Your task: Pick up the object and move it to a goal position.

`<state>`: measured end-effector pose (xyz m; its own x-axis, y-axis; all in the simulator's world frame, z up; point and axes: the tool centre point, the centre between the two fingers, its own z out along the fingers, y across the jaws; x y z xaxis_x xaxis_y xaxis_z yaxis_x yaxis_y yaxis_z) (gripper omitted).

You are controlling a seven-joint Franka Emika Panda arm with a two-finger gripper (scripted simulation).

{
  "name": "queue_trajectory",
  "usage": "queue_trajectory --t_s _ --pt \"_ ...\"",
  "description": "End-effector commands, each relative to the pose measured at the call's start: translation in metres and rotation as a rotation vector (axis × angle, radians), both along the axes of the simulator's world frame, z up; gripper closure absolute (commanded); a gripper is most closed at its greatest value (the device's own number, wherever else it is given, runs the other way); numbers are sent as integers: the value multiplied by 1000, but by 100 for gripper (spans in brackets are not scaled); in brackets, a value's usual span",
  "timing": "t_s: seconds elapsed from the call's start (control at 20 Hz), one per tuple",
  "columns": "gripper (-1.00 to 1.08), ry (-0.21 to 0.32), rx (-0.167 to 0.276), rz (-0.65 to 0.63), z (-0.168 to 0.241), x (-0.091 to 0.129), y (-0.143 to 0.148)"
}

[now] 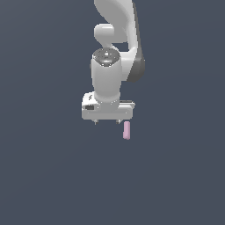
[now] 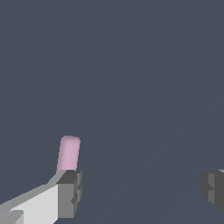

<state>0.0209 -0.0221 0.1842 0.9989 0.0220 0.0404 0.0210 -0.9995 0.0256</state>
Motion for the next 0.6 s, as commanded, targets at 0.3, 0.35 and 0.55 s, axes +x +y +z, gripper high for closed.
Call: queue_trajectory --t_s 0.3,0.35,0.55 --pt "-92 2 15 23 0 4 20" --pt "-92 3 18 29 0 5 24" --pt "-92 3 22 38 2 6 29"
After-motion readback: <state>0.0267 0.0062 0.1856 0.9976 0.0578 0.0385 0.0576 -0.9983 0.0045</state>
